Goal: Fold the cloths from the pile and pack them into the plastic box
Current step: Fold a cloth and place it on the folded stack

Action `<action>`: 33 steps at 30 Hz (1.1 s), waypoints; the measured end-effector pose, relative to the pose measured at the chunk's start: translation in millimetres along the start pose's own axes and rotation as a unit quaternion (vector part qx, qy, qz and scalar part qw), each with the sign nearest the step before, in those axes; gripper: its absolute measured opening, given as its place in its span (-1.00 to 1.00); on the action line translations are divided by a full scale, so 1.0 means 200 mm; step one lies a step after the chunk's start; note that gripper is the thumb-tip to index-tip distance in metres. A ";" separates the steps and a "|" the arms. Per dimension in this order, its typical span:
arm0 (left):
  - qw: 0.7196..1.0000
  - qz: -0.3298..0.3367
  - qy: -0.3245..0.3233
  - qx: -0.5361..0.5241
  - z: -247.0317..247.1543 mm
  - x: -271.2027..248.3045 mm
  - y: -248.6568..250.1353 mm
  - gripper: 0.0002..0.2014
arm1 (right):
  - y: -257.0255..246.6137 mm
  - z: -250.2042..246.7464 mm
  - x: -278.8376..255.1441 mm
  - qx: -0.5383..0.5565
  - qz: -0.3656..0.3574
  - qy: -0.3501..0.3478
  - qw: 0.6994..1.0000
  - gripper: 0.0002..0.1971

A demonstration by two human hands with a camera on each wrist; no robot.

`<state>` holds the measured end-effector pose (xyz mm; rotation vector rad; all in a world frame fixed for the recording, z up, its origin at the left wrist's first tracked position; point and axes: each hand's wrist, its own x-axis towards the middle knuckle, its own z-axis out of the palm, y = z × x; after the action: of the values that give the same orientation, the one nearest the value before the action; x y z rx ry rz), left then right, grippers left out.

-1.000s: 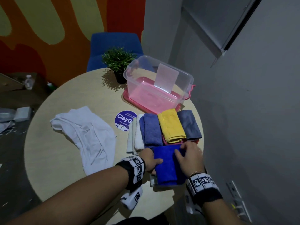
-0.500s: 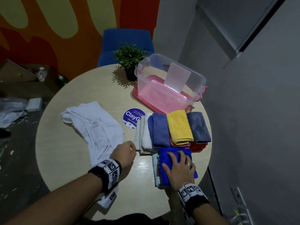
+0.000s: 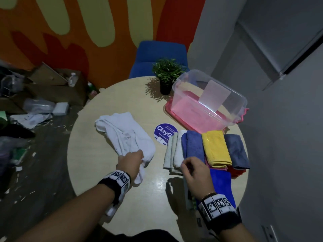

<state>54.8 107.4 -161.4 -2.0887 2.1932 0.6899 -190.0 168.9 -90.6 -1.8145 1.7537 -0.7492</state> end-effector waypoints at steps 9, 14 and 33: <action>0.899 0.181 0.002 -0.400 -0.80 -0.05 0.16 -0.90 | -0.44 0.14 0.33 0.090 -0.122 -0.078 0.985 -0.08; 0.860 0.209 -0.027 -0.465 -1.01 -0.08 0.12 -0.62 | -0.62 0.02 0.57 0.121 -0.105 0.026 0.987 -0.88; 0.602 0.105 0.003 -0.791 -1.29 -0.19 0.36 -0.55 | -0.66 -0.35 0.57 0.114 0.012 -0.051 0.992 -0.39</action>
<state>59.7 56.2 103.7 -1.7729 1.6447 3.5540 -141.2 62.8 56.5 -1.6472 1.5540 -0.7987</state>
